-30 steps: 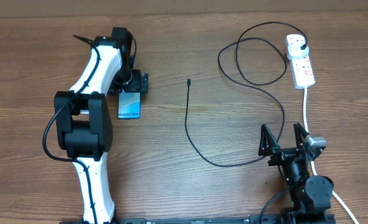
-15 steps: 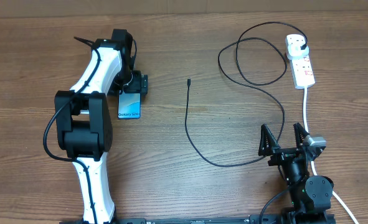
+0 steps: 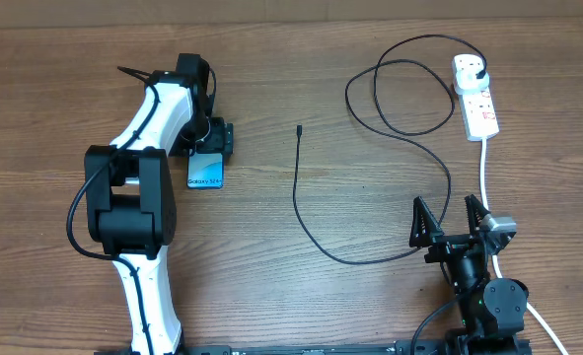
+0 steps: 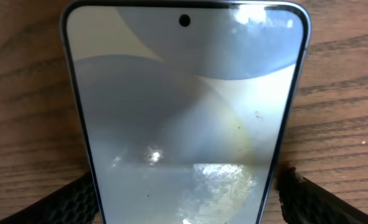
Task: Plug charger to phone and switch on socket
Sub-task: 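Lower the left gripper and grasp the phone's top edge, then lift the phone with the left gripper and tilt it toward the cable, then move the right gripper toward the phone held by the left gripper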
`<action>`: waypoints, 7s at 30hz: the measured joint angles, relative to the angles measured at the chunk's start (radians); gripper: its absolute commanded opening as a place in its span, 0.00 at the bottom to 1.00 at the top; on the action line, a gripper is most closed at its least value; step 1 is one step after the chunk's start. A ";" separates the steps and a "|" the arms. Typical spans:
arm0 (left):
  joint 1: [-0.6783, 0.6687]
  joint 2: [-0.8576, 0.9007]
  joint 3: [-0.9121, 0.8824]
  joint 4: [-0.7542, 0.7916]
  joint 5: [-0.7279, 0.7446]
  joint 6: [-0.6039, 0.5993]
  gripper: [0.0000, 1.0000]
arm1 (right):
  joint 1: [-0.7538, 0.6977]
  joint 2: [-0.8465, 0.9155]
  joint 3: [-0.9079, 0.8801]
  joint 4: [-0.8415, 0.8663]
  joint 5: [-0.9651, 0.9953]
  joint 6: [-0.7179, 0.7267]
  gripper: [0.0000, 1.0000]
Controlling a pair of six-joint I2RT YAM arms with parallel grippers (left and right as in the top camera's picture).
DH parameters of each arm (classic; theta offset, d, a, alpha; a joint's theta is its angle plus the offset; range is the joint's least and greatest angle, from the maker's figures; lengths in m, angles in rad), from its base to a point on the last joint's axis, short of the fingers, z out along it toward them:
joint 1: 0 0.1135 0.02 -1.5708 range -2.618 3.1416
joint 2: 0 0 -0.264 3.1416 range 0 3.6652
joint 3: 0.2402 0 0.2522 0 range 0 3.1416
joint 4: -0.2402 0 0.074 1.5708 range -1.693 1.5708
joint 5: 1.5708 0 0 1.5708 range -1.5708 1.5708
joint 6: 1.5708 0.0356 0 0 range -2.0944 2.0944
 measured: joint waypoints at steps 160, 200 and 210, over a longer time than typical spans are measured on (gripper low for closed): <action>-0.003 0.041 0.285 -0.500 0.533 -0.916 0.04 | 0.000 0.000 0.000 0.000 0.000 0.000 1.00; -0.138 0.041 0.500 -0.535 0.174 -0.898 0.04 | 0.003 1.211 0.584 0.439 -0.773 0.333 1.00; -0.139 0.041 0.500 -0.533 0.197 -1.022 0.04 | 0.136 1.607 0.591 0.761 -0.752 0.702 0.76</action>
